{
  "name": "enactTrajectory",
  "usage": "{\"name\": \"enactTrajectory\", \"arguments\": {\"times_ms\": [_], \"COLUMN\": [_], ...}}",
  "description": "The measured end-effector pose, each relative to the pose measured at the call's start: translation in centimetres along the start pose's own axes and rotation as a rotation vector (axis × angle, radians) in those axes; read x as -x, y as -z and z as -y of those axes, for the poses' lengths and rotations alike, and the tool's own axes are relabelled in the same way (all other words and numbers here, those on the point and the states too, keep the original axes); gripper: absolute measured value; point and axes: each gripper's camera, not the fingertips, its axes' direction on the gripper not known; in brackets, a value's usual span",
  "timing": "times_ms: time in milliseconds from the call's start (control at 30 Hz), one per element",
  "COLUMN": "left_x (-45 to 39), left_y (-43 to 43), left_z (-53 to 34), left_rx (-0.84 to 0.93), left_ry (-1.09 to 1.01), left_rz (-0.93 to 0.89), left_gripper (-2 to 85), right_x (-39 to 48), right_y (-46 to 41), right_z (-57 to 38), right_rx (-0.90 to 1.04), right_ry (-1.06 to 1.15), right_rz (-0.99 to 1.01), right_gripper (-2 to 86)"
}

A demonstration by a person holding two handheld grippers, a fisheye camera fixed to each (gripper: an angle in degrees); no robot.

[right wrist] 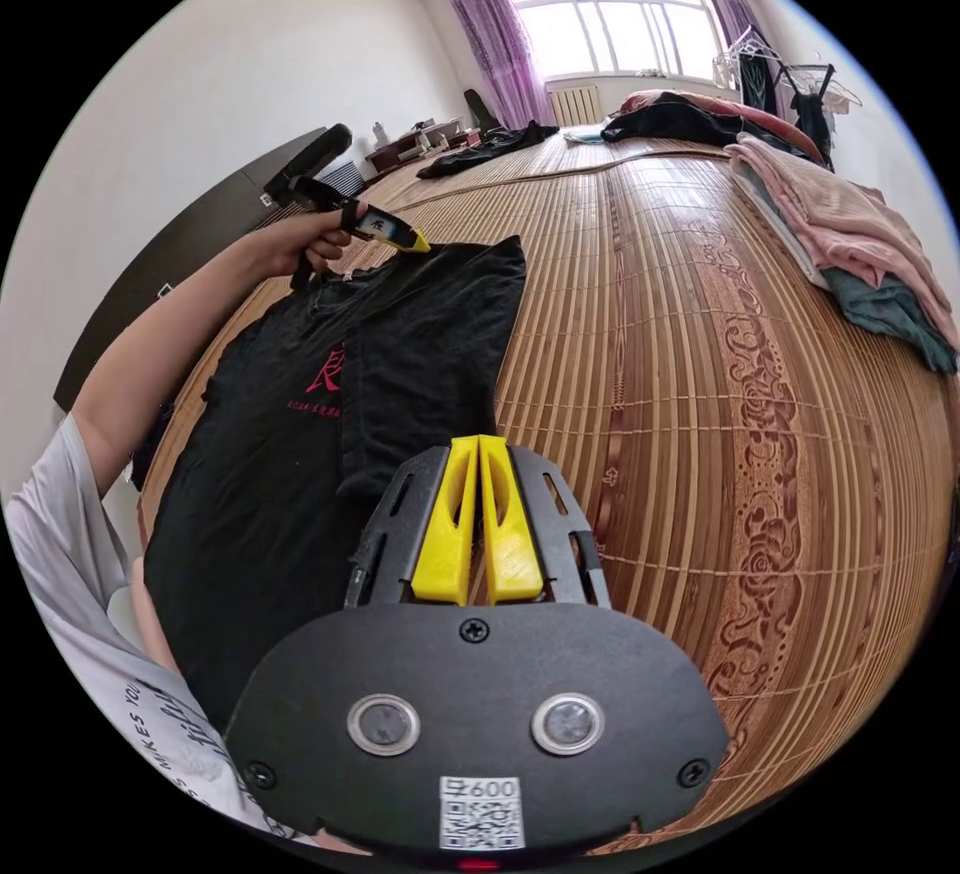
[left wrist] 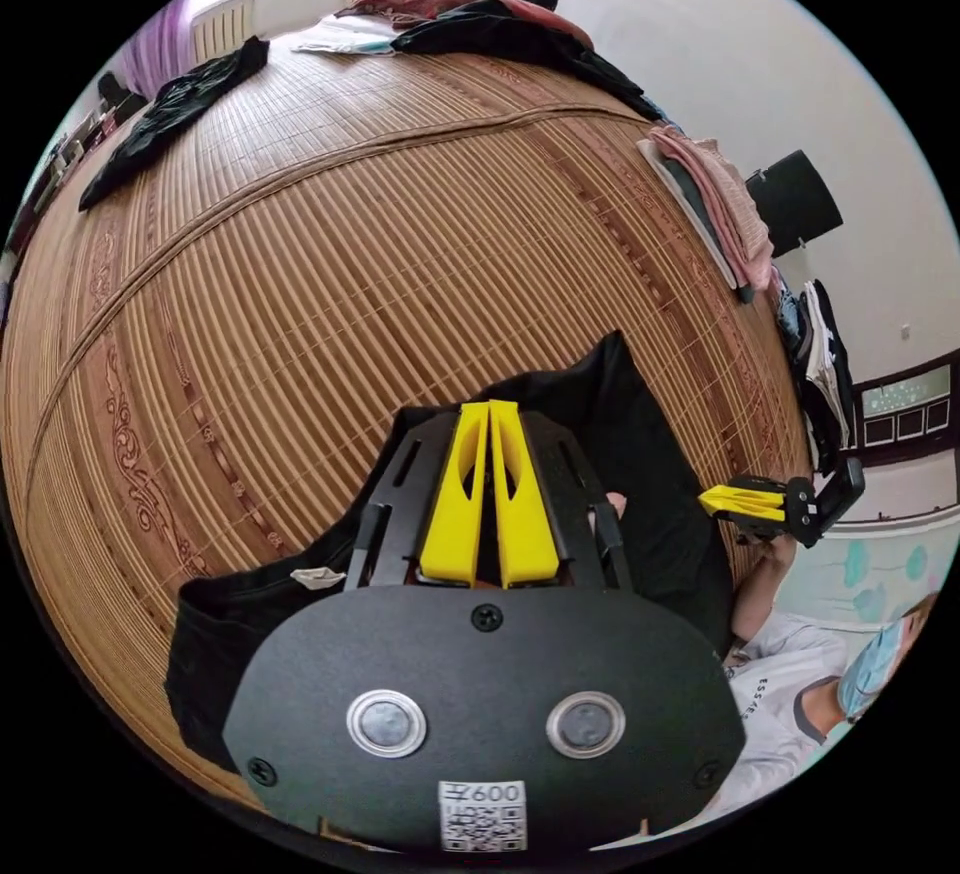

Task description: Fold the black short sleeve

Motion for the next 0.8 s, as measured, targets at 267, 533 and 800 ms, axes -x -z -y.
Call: {"name": "enactTrajectory", "arguments": {"times_ms": [267, 533, 800], "left_x": [2.7, 7.5, -0.2], "left_y": [0.3, 4.0, -2.1], "left_z": [0.1, -5.7, -1.5], "left_rx": [-0.098, -0.43, -0.245], "left_ry": [0.132, 0.383, 0.019], "left_rz": [-0.014, -0.238, -0.243], "left_gripper": [0.7, 0.8, 0.2], "right_x": [0.6, 1.2, 1.7], "right_y": [-0.2, -0.4, -0.7], "right_z": [0.0, -0.2, -0.6], "right_rx": [0.0, 0.001, 0.001], "right_ry": [0.002, 0.008, 0.023], "right_rz": [-0.004, -0.015, -0.023], "right_gripper": [-0.9, -0.9, -0.9]}}
